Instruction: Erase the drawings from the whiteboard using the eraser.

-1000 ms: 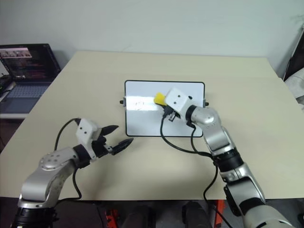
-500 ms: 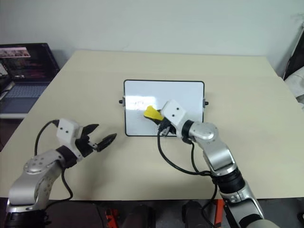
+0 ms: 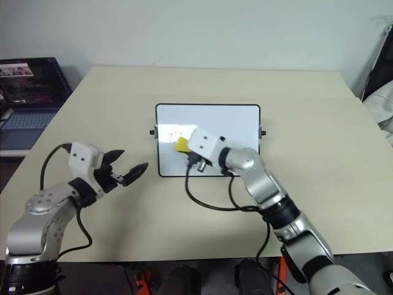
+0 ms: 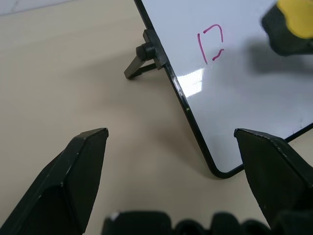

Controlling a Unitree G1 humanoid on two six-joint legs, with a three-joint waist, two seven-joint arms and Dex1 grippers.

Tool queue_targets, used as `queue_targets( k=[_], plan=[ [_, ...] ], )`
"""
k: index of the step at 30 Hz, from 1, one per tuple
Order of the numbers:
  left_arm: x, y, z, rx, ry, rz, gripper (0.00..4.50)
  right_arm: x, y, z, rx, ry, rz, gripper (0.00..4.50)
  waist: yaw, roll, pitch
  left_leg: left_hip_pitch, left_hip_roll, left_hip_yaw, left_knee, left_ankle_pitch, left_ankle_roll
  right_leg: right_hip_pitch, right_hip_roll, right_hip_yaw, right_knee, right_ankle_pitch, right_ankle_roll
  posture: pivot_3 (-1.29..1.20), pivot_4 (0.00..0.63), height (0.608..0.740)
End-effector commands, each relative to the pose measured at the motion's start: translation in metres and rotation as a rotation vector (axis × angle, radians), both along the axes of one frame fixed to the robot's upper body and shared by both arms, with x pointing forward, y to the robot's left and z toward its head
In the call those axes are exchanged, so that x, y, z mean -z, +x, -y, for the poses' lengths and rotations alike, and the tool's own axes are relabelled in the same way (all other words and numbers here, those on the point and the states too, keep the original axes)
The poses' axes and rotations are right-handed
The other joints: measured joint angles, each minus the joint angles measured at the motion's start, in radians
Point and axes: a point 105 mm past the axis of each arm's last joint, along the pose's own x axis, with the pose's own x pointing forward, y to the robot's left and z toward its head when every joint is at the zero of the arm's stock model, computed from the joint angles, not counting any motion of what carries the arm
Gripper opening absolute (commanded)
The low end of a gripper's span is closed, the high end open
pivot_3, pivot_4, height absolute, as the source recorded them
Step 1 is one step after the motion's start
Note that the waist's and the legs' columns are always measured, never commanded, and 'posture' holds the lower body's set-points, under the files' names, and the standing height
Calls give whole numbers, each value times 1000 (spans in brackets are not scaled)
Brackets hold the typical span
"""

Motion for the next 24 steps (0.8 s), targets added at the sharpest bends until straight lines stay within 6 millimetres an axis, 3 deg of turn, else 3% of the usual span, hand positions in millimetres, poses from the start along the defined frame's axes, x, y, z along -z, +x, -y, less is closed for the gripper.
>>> queue_targets(
  k=[1,5,9,11,13,19,21,24],
  plan=[
    [-13,0,1,21,43,42,4500,-17,16,-15,7,-22,101,1102,-2,0,0,0,0,0,0,0,0,0,0,0,0,0,0,0,150,740],
    [-15,-1,2,27,49,45,4500,-12,34,-15,38,-121,189,1102,2,0,0,0,-1,-1,0,0,0,0,-1,0,-1,0,0,0,150,740],
    [-12,-4,6,39,47,39,4500,20,38,-4,-25,-345,182,1102,3,0,0,-1,-1,0,0,0,0,0,-2,1,-1,0,0,0,150,740],
    [-11,-4,8,44,46,37,4500,26,35,-3,-55,-374,160,1102,3,0,0,0,-1,0,0,0,0,0,-1,1,0,0,0,0,150,740],
    [-11,-4,9,46,46,36,4500,26,33,-3,-69,-372,151,1102,3,0,0,1,0,0,0,0,0,1,-1,1,1,0,0,0,150,740],
    [-10,-1,13,61,43,36,4500,-14,56,-3,74,-242,266,1102,1,0,0,1,0,-1,0,0,0,1,-1,1,2,2,-2,0,150,740],
    [-10,-1,15,68,41,35,4500,-10,58,-1,69,-275,254,1102,4,0,0,1,0,-1,0,1,-1,1,-1,0,3,2,-2,0,150,740],
    [-9,-1,16,73,38,35,4500,13,52,4,12,-356,186,1102,6,0,0,1,0,-2,0,1,-1,1,-1,0,2,2,-2,0,150,740]
  ],
)
